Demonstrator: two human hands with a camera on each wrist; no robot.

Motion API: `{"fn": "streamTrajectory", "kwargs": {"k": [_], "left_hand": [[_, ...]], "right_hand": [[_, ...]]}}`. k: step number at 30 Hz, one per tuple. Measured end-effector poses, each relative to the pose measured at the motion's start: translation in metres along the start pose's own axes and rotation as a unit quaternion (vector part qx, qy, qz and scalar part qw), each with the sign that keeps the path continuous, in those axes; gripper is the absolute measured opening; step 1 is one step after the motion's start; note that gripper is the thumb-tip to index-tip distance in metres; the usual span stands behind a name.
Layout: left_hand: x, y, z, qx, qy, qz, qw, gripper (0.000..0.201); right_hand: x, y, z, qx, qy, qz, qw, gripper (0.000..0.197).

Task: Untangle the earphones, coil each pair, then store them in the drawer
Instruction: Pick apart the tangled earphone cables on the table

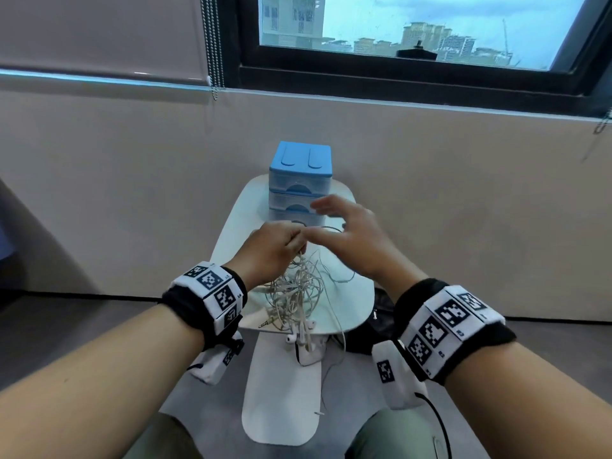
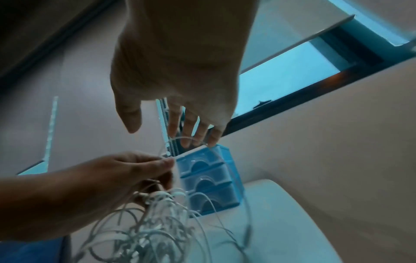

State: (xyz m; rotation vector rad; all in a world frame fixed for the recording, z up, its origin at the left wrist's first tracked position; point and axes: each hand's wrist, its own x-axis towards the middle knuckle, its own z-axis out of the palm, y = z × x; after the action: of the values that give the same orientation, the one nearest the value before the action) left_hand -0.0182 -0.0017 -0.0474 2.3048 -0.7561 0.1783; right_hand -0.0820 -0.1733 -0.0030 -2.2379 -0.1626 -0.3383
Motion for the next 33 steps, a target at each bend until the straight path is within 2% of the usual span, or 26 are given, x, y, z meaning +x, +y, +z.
{"fn": "streamTrajectory", "kwargs": {"k": [2, 4, 8, 11, 13, 14, 16, 17, 19, 22, 25, 27, 30, 33], "left_hand": [[-0.001, 0.006, -0.002, 0.020, -0.013, 0.012, 1.000, 0.027], [-0.002, 0.009, -0.001, 0.038, -0.018, 0.024, 0.999, 0.028], [-0.012, 0.000, 0.010, 0.058, -0.023, 0.018, 0.998, 0.026], [-0.023, -0.007, 0.022, 0.036, -0.024, 0.024, 0.999, 0.026], [-0.024, -0.006, 0.025, 0.020, -0.011, 0.025, 0.999, 0.031], [-0.022, -0.004, 0.024, 0.015, -0.010, 0.016, 1.000, 0.030], [-0.017, -0.001, 0.022, 0.017, -0.016, 0.004, 1.000, 0.022], [-0.014, 0.001, 0.021, 0.025, -0.012, 0.006, 1.000, 0.025], [-0.010, 0.003, 0.018, 0.028, -0.010, 0.008, 1.000, 0.026], [-0.012, 0.004, 0.021, 0.015, -0.016, 0.016, 1.000, 0.019], [-0.017, 0.003, 0.029, -0.002, -0.007, 0.011, 1.000, 0.021], [-0.018, 0.003, 0.033, -0.010, 0.002, 0.004, 1.000, 0.020], [-0.017, -0.001, 0.033, -0.018, -0.004, 0.001, 1.000, 0.020], [-0.016, -0.004, 0.027, -0.016, -0.027, 0.003, 1.000, 0.022]], "right_hand": [[0.009, -0.007, 0.006, -0.131, -0.016, 0.011, 0.991, 0.022], [0.013, -0.005, 0.007, -0.219, -0.028, 0.039, 0.975, 0.026], [0.013, -0.004, 0.001, -0.200, -0.020, 0.048, 0.978, 0.037], [0.012, -0.011, -0.004, -0.144, -0.001, 0.049, 0.988, 0.036], [0.007, -0.017, -0.004, -0.146, -0.026, 0.054, 0.987, 0.034], [0.005, -0.019, -0.003, -0.187, -0.054, 0.059, 0.979, 0.035], [0.000, -0.018, -0.001, -0.301, -0.117, 0.072, 0.944, 0.042], [-0.002, -0.016, 0.001, -0.326, -0.138, 0.077, 0.932, 0.044], [-0.003, -0.014, 0.002, -0.291, -0.155, 0.080, 0.941, 0.039], [0.000, -0.019, -0.002, -0.251, -0.129, 0.059, 0.958, 0.030], [0.008, -0.027, -0.009, -0.146, -0.028, 0.006, 0.989, 0.030], [0.012, -0.037, -0.014, -0.049, 0.059, -0.021, 0.997, 0.031], [0.013, -0.053, -0.024, 0.103, 0.156, -0.060, 0.981, 0.032], [0.011, -0.073, -0.043, 0.272, 0.224, -0.131, 0.927, 0.035]]}}
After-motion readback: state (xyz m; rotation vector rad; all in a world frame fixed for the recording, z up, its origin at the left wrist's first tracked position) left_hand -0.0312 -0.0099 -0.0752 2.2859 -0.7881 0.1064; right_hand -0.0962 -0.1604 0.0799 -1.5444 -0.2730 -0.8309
